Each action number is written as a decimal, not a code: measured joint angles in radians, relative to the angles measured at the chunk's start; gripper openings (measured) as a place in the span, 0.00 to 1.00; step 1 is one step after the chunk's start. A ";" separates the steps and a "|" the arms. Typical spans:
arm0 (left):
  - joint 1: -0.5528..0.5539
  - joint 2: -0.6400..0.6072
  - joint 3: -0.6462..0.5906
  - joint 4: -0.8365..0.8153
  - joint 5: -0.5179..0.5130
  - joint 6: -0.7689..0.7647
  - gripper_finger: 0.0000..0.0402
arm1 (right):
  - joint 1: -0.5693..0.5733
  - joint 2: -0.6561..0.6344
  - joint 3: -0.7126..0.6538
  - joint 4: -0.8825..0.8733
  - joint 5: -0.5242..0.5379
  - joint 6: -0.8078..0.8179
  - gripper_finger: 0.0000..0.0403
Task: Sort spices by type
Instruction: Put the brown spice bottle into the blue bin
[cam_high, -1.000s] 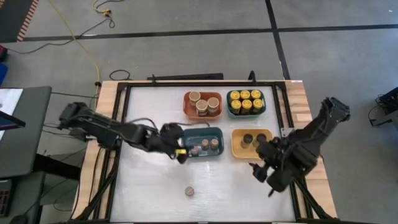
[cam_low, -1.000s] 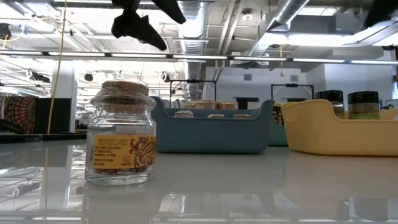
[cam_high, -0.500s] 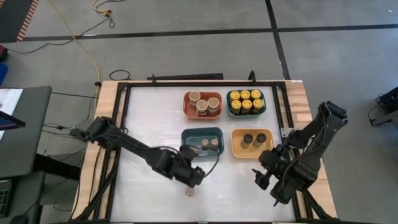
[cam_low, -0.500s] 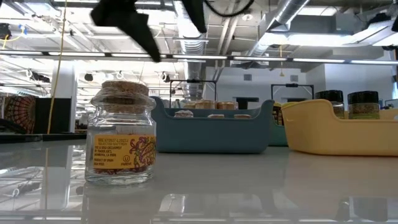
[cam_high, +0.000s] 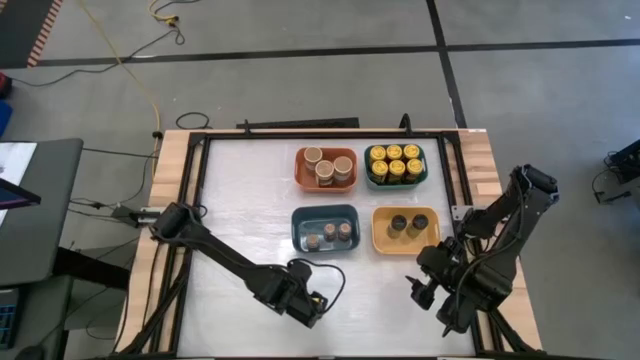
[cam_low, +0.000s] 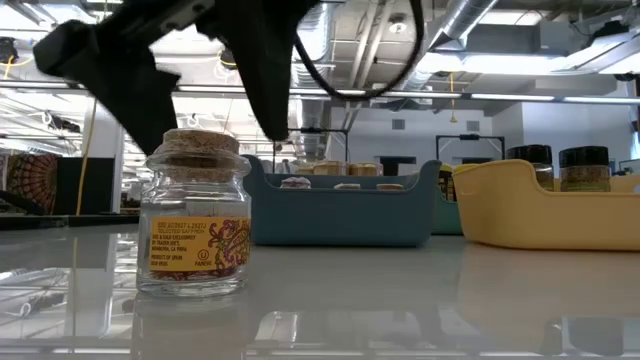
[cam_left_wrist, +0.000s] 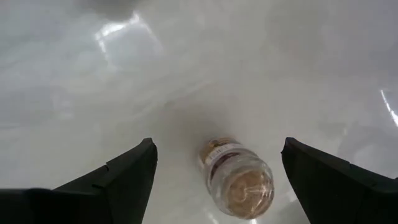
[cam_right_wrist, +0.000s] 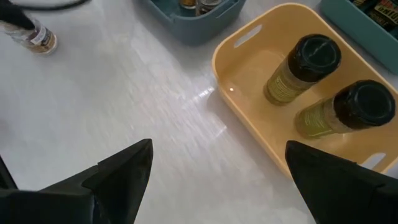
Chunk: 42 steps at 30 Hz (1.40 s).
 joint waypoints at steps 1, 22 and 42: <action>0.000 0.010 0.000 0.014 0.012 0.002 0.83 | 0.000 0.000 0.000 0.001 0.000 0.000 0.97; -0.015 0.053 0.000 0.113 0.099 0.032 0.83 | 0.000 0.000 0.000 0.016 -0.002 0.034 0.97; -0.006 0.102 0.000 0.127 0.103 0.078 0.82 | -0.001 0.000 0.000 0.030 -0.002 0.058 0.97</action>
